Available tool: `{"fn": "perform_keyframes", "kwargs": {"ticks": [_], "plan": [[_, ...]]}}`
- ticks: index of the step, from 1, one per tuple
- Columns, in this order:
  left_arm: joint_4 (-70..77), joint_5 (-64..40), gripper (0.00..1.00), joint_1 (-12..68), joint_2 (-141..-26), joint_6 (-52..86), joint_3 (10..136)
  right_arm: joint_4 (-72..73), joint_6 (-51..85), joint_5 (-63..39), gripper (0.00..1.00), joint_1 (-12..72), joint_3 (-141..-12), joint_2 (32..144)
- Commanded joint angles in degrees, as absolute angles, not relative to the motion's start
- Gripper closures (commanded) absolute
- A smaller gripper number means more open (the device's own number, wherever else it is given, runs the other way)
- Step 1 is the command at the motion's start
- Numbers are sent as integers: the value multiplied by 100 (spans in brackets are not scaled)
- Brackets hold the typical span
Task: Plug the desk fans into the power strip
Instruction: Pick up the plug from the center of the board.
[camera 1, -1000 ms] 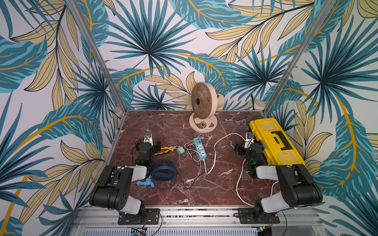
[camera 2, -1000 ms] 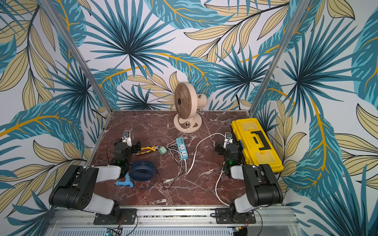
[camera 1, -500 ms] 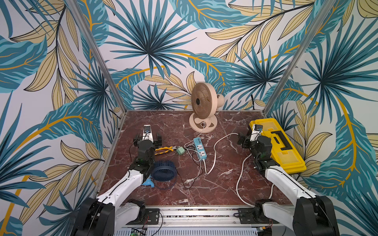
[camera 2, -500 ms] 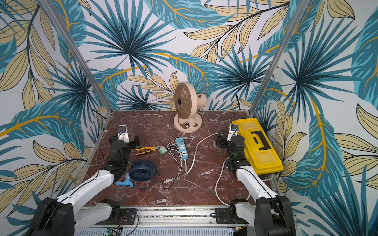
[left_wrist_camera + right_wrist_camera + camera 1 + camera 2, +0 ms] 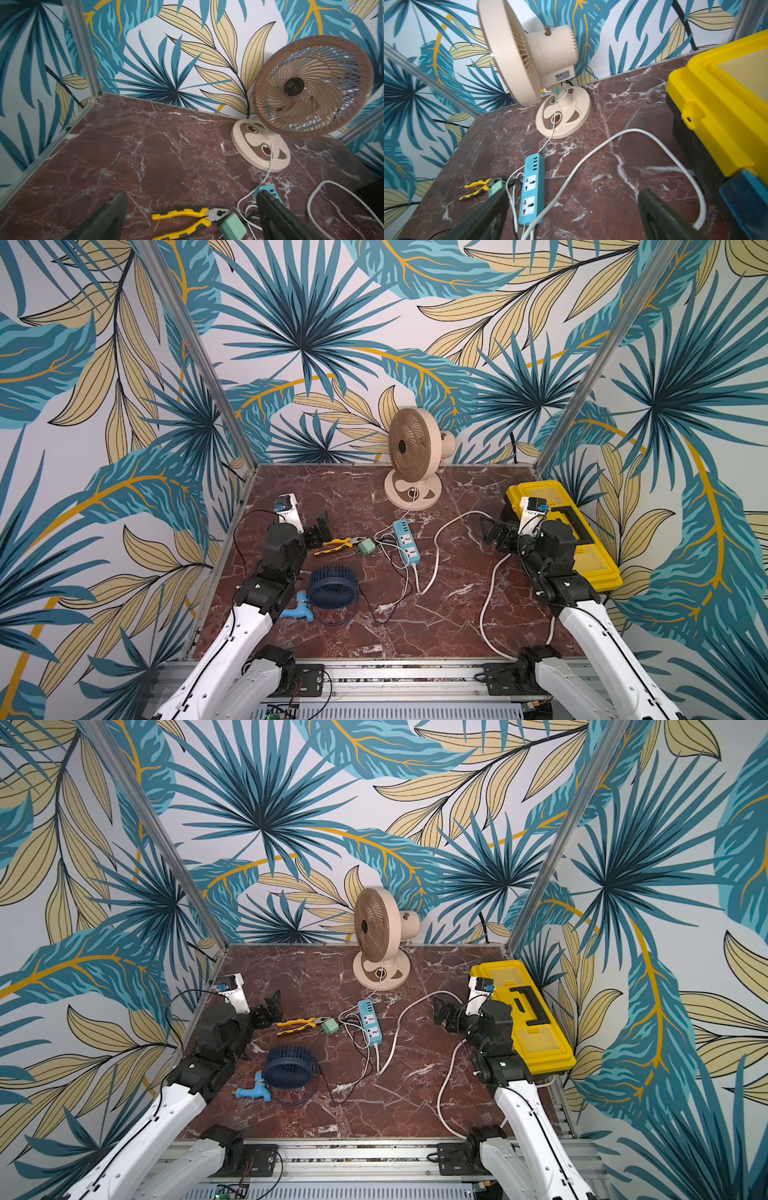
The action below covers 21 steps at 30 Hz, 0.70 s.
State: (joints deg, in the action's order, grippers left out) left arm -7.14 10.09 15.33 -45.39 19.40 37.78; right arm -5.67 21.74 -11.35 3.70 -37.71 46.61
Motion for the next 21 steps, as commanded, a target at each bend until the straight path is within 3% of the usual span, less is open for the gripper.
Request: {"fn": "perform_keyframes", "kwargs": {"ticks": [1,10,16,21], "plan": [[-1183,200,0,1547,-3960,1970,3781,-803,2403,-1531,0,387,-3541,4334],[-416,1112,0,1526,-2813,3233,2422,940,3324,-2935,1,387,-2827,4525],[-106,685,0,1533,-3338,3176,2520,2129,3767,-3612,1,425,-2560,5138],[-75,3,0,1550,-4080,3094,2840,1737,3368,-3415,1,815,-2742,5416]]}}
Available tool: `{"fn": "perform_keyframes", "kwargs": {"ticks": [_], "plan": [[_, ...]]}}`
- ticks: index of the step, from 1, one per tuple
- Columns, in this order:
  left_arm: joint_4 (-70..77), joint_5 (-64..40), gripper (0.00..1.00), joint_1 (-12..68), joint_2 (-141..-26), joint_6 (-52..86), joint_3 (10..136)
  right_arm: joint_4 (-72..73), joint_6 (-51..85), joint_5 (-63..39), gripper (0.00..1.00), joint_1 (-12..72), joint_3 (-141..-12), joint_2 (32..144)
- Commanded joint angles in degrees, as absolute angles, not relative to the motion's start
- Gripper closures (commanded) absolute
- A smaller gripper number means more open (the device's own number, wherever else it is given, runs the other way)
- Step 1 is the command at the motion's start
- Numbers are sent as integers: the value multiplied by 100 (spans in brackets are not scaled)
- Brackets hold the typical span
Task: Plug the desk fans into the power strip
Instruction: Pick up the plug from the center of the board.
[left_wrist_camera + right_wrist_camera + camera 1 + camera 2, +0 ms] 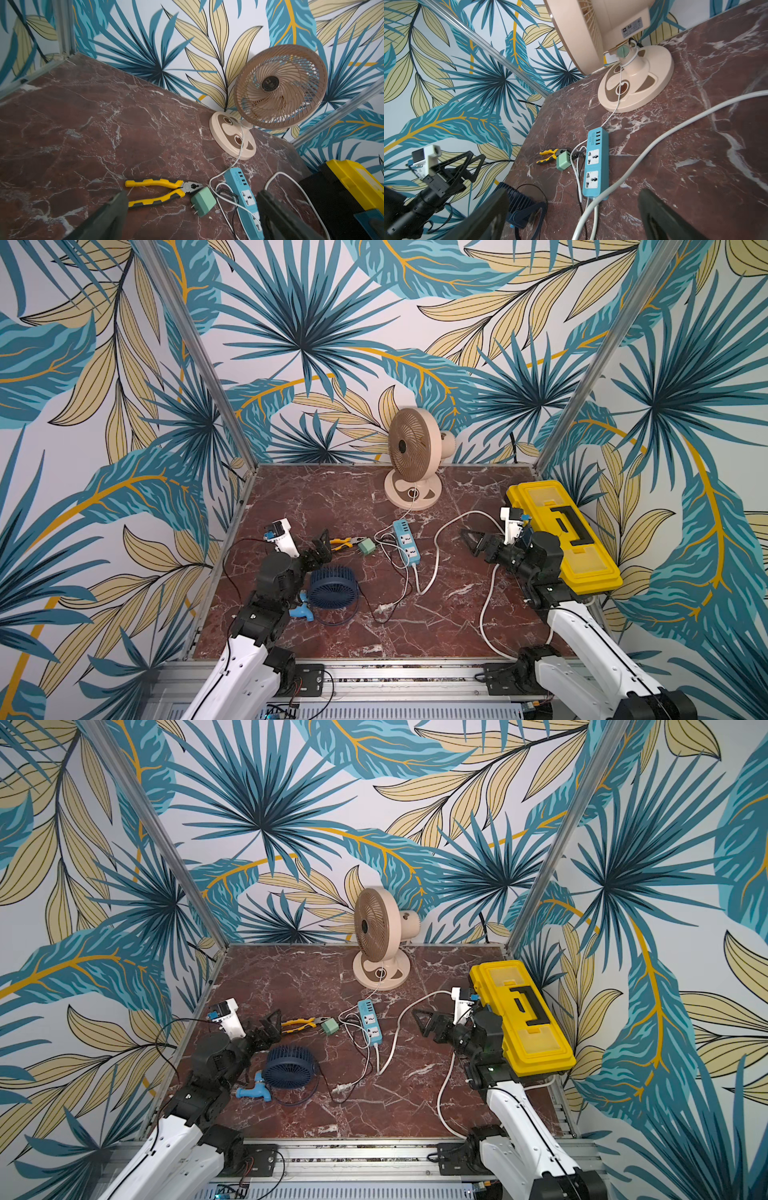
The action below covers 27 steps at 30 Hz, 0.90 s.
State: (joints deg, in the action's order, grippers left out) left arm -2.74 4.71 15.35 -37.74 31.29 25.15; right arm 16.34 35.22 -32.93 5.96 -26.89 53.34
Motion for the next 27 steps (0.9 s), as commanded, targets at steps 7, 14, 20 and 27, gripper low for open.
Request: {"fn": "perform_keyframes", "kwargs": {"ticks": [7,14,20,27], "plan": [[-657,-122,0,1879,-5103,2676,3527,811,2450,-2704,4,1844,-3270,5876],[-1374,1019,0,2700,-5876,2110,4211,-27,1815,-1934,10,2463,-3738,6241],[-1854,1705,1,2920,-6427,2081,4552,-545,1356,-1245,23,3050,-4181,6701],[-1677,2122,0,2827,-6172,2331,4286,-1054,1310,-1057,33,3442,-5288,7752]]}}
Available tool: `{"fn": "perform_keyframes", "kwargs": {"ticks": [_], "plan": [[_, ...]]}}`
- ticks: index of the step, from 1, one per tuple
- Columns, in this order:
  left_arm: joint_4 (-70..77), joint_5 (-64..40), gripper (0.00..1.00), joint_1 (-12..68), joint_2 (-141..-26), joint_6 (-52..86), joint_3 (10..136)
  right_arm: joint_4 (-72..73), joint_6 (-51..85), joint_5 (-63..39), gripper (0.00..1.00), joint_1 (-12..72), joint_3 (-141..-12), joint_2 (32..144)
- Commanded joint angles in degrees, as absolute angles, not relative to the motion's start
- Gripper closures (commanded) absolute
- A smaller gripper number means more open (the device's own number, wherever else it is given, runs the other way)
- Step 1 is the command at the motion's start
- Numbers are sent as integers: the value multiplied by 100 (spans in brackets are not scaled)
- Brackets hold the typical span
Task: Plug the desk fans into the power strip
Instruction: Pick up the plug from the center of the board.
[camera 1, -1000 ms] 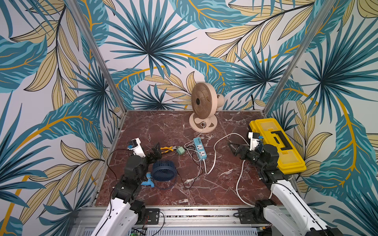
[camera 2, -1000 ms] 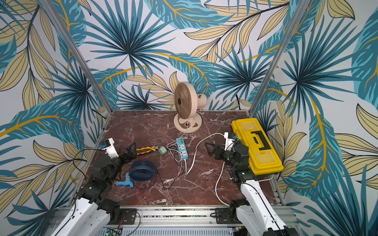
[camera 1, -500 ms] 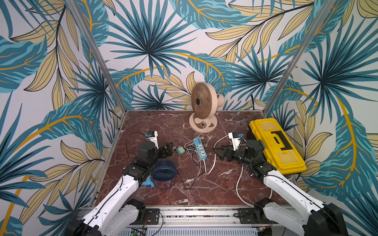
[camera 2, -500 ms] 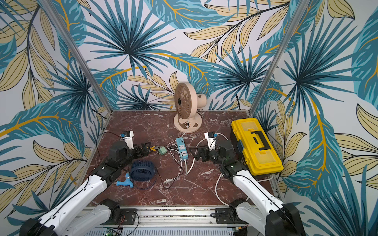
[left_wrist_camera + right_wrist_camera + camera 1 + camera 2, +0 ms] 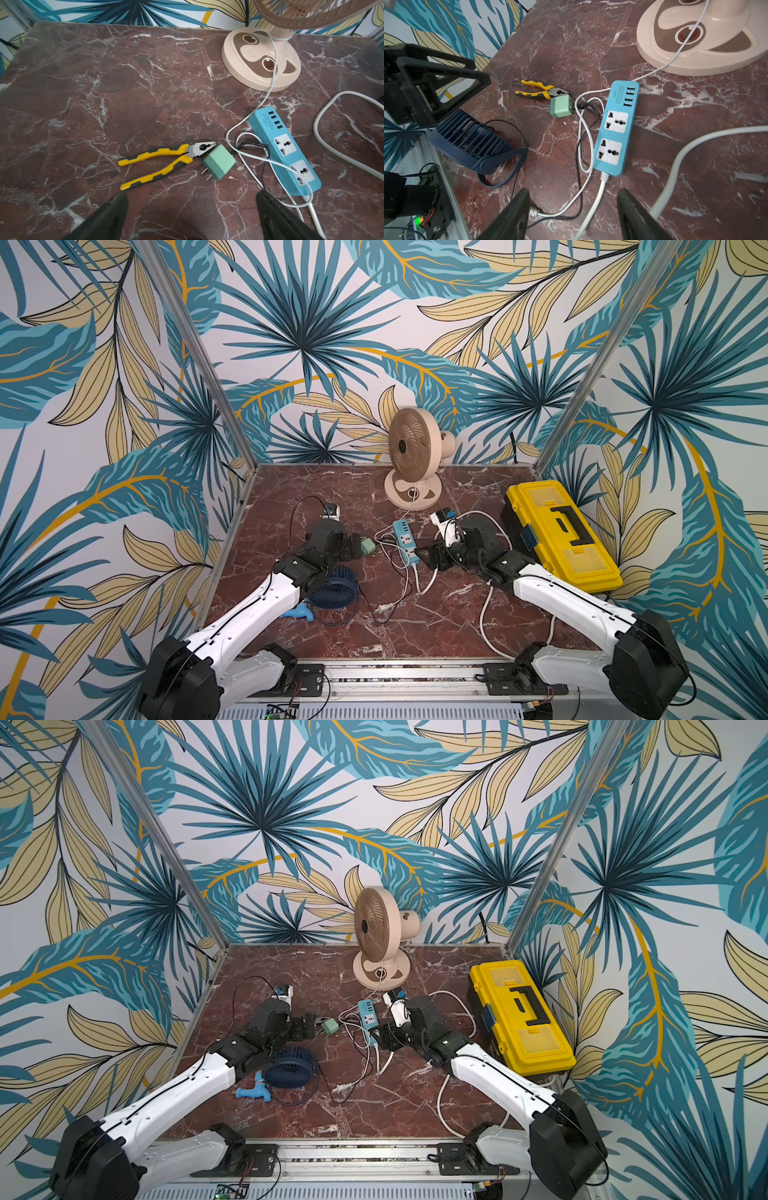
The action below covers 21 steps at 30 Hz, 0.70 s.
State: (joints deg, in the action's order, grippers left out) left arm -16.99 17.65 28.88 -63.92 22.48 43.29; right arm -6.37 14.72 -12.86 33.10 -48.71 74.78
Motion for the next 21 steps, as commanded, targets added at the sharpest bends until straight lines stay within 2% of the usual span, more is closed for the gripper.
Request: {"fn": "perform_keyframes", "kwargs": {"ticks": [1,8,13,21], "plan": [[-1665,2134,0,2765,-6094,2378,4234,-1168,1294,-1018,34,3502,-5530,8001],[-1488,1797,0,2042,-5752,2740,3850,-2461,1099,-731,41,3946,-7330,9690],[-1500,1805,0,1964,-5749,2817,3831,-3317,1045,-494,49,4208,-8628,10897],[-1571,1884,0,1946,-5670,2829,3834,-4095,1305,-203,49,4485,-10077,12144]]}}
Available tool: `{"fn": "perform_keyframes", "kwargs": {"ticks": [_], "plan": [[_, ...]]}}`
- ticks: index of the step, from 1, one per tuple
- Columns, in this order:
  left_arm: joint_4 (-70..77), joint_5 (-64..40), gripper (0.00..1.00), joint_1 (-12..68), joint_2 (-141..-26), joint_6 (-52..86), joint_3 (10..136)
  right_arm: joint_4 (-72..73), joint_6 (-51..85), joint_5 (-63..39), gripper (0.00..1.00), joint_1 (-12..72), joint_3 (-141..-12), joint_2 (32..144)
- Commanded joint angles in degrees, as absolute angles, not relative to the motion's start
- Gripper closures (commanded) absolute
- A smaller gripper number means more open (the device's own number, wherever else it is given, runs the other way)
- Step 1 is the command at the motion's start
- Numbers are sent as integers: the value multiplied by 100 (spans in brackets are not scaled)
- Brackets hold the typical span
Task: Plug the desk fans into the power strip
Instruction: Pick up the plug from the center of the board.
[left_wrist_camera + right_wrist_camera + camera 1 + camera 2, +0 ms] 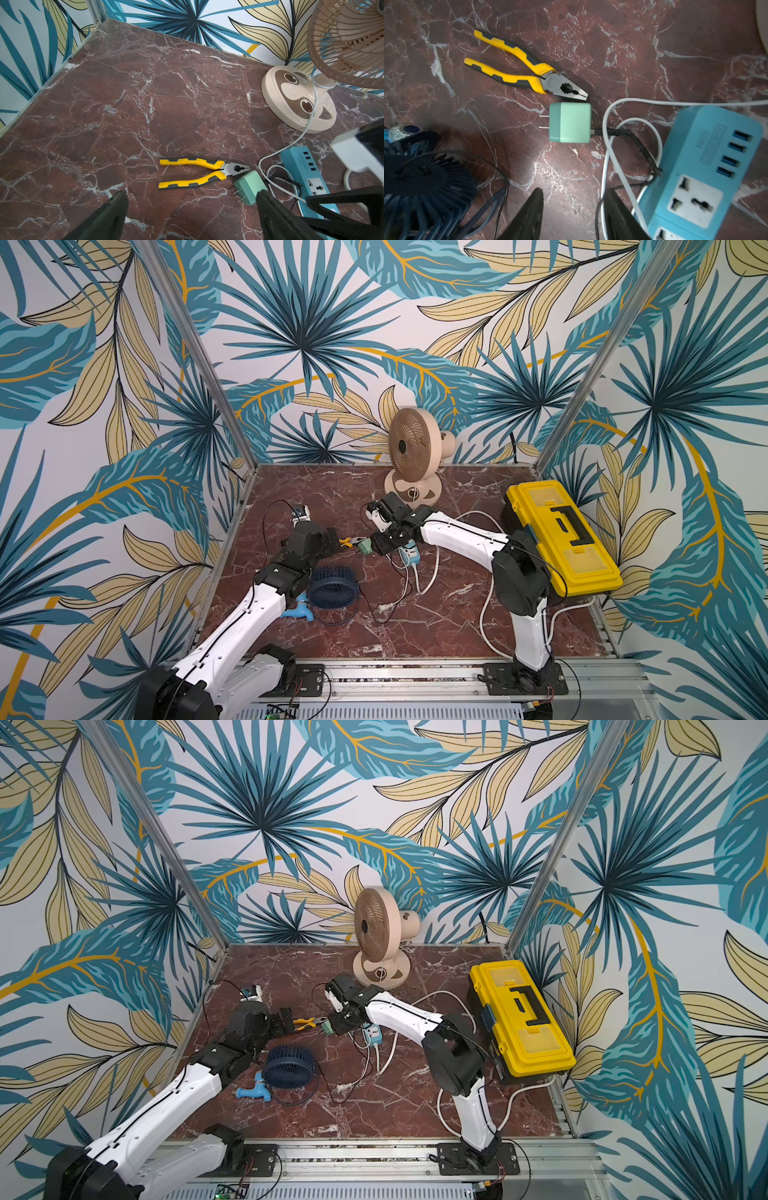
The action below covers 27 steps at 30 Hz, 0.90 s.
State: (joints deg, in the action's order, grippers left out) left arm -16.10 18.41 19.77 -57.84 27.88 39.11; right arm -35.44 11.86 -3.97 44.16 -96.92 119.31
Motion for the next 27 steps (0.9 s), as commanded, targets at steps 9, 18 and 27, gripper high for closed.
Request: {"fn": "perform_keyframes", "kwargs": {"ticks": [9,18,27], "plan": [[-1573,1928,0,1939,-5621,2840,3832,-4632,1385,2,40,4518,-11226,13075],[-1534,1936,0,1934,-5664,2833,3797,-5154,1128,8,36,4560,-12307,13946],[-1512,1925,0,1936,-5692,2834,3797,-5354,1095,214,33,4570,-12722,14317]]}}
